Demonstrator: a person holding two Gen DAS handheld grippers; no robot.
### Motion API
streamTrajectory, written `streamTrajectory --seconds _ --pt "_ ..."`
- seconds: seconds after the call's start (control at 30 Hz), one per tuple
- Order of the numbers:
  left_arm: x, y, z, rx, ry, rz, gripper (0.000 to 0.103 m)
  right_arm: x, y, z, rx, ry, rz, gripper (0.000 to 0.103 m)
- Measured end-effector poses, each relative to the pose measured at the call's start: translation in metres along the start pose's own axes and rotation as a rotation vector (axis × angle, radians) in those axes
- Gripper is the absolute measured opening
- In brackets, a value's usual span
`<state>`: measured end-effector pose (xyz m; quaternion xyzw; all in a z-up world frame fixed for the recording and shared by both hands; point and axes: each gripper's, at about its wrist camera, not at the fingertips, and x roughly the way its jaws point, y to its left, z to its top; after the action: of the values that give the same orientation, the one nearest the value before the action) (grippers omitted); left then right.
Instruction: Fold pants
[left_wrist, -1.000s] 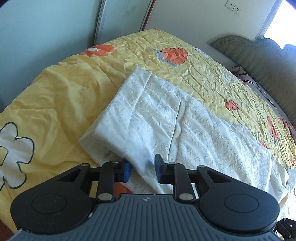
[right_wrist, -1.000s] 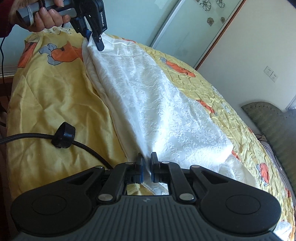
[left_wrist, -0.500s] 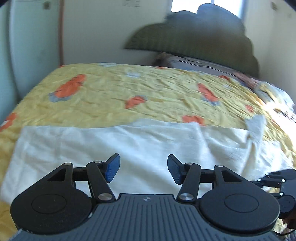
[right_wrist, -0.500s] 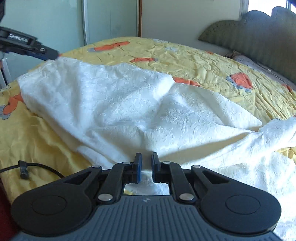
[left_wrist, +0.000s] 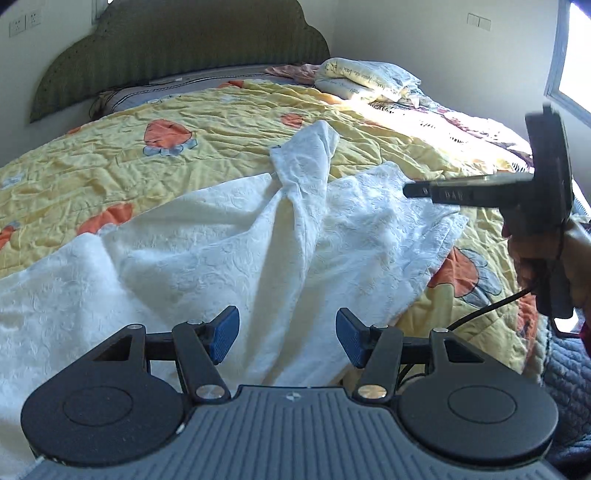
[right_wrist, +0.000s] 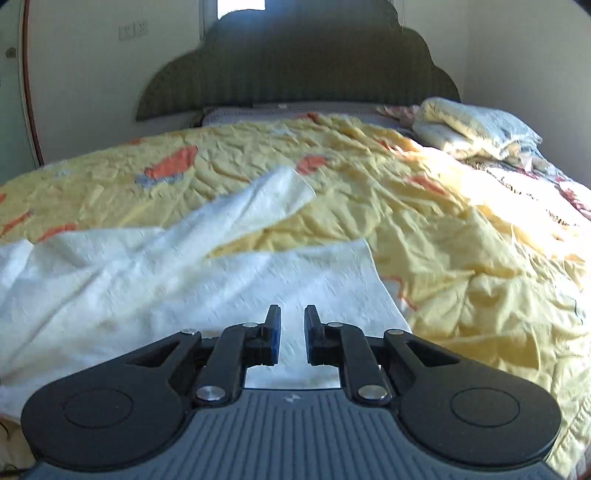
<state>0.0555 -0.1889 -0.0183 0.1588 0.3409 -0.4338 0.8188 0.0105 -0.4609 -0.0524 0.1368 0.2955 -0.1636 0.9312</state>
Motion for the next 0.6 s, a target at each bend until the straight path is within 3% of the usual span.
streamTrajectory --seconds 0.07,0.13,0.2,0.33,0.43,0.5,0.6 --pt "0.012 -0.009 0.002 0.045 -0.016 0.046 0.062 0.011 0.021 0.022 -0.021 -0.028 0.071 0.021" --pt "0.023 -0.015 0.002 0.078 -0.014 0.087 0.061 0.030 0.045 0.047 -0.047 -0.043 0.115 0.058" --pt "0.030 -0.019 0.000 0.098 -0.014 0.091 0.061 0.054 0.071 0.066 -0.091 -0.071 0.142 0.073" --pt "0.043 -0.023 -0.001 0.112 -0.014 0.108 0.055 0.120 0.100 0.090 -0.119 0.021 0.103 0.073" --pt "0.044 -0.022 0.000 0.106 -0.026 0.111 0.055 0.156 0.097 0.083 -0.190 0.101 -0.105 0.073" --pt "0.045 -0.021 0.000 0.100 -0.033 0.109 0.055 0.145 0.077 0.069 -0.178 0.055 -0.201 0.073" --pt "0.049 -0.020 0.001 0.100 -0.041 0.105 0.055 0.119 0.041 0.054 -0.076 0.035 -0.186 0.073"
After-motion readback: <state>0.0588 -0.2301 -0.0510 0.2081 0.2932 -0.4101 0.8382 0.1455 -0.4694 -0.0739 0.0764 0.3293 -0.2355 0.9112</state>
